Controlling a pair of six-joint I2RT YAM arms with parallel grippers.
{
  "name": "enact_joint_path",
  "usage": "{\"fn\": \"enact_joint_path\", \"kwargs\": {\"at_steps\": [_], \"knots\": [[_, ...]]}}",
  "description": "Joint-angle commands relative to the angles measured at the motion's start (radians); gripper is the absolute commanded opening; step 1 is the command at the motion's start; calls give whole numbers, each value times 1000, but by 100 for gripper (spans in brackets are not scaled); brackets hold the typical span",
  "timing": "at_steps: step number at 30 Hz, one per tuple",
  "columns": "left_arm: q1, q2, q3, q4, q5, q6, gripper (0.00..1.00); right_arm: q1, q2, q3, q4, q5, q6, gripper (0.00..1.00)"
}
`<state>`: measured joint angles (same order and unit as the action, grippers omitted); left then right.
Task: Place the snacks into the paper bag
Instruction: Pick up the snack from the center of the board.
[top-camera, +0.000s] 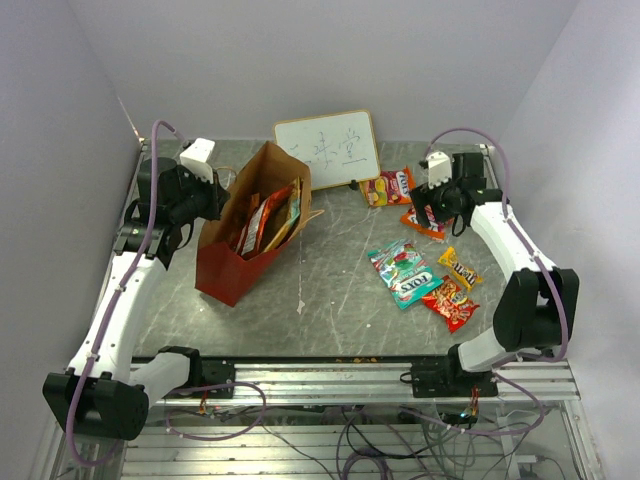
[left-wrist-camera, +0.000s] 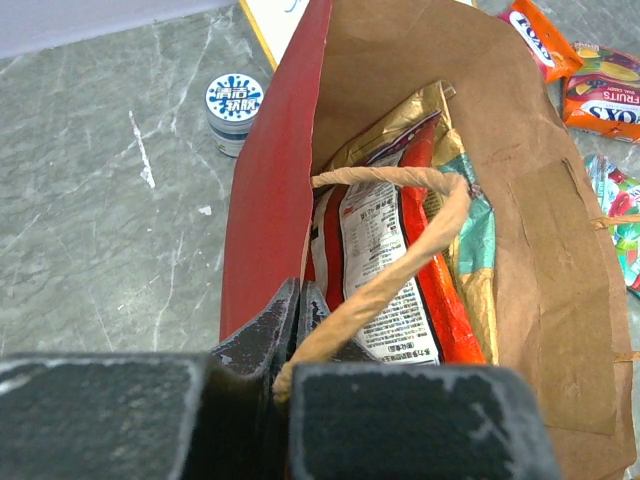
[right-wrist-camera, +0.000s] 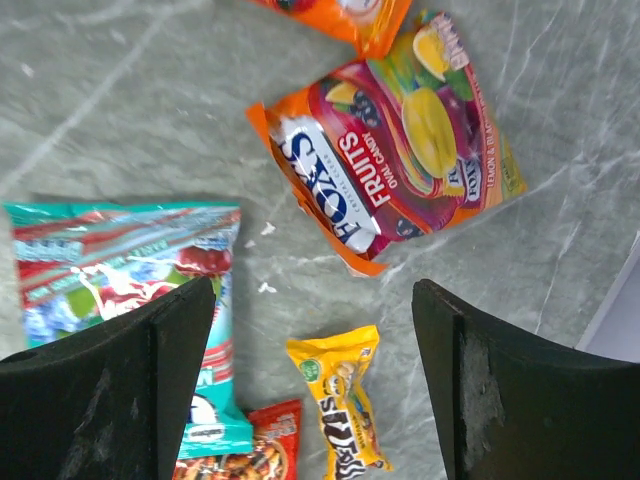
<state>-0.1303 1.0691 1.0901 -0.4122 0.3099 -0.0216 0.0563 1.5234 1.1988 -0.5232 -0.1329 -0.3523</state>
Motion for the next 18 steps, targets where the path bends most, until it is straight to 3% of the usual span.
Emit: {"fn": "enact_joint_path", "kwargs": {"at_steps": [1, 18], "knots": [[3, -26, 18, 5, -6, 8, 7, 0, 68, -18, 17, 100, -150, 79], [8, -55, -9, 27, 39, 3, 7, -3, 329, 12, 64, 235, -270, 61]]}}
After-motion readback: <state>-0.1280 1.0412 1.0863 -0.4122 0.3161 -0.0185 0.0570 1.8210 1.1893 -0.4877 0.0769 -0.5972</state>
